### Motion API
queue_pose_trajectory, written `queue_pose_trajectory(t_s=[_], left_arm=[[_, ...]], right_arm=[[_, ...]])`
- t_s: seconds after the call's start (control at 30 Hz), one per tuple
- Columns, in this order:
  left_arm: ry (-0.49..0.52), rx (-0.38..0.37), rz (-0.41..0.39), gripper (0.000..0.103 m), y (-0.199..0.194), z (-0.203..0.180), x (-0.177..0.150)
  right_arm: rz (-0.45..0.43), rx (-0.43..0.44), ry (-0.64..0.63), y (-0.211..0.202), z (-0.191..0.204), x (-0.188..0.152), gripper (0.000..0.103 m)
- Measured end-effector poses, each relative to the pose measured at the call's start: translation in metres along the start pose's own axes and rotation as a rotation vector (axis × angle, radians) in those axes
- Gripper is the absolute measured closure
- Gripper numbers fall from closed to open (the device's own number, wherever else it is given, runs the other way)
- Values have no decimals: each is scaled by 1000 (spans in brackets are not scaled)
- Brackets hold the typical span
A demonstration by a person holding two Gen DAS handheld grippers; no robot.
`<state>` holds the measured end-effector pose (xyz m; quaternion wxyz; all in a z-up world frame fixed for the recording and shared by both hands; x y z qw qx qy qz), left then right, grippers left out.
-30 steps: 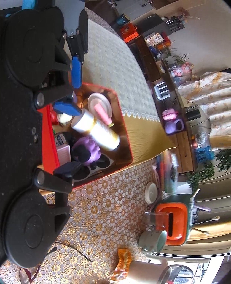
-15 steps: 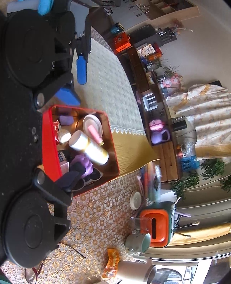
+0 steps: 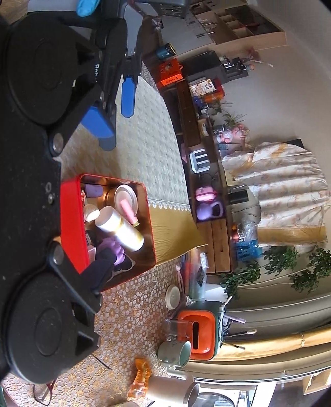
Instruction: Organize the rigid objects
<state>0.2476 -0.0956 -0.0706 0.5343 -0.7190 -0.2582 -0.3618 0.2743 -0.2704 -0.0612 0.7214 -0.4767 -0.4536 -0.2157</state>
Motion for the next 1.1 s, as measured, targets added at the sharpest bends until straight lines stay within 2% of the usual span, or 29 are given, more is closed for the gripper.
queue_pose_trajectory(t_s=[0.03,0.17,0.2,0.5,0.97,1.1], left_arm=[[-2,-6,-3,17,-2,-1,-1],[-4,-23,-15,2,-8,-7,-3],[0,-30,-21,1,-9,-10,-3],[3,-36,-31,0,-15,-19,-7],[12,21,-49,0,-20,-13,-11],[4,13,-41,0,-21,-10,-11]], right_arm=[[0,4,5,-1,0,-1,0],[-15,2,19,-8,-2,-5,0],[-15,1,24,-9,-2,-6,0],[-29,-4,74,-18,-6,-9,0],[-18,-11,95,-22,-3,-19,0],[-15,-24,105,-23,-4,-17,0]])
Point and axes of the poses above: each gripper's, at about its wrist camera, not at the fingertips, and y roughly the way its jaws point, z to its left, x to its top, the point moved 10 cm from there along y, roughly the way its jaws point, and after that the axes turned 8 degrees about -x, right-handed, at the moved point
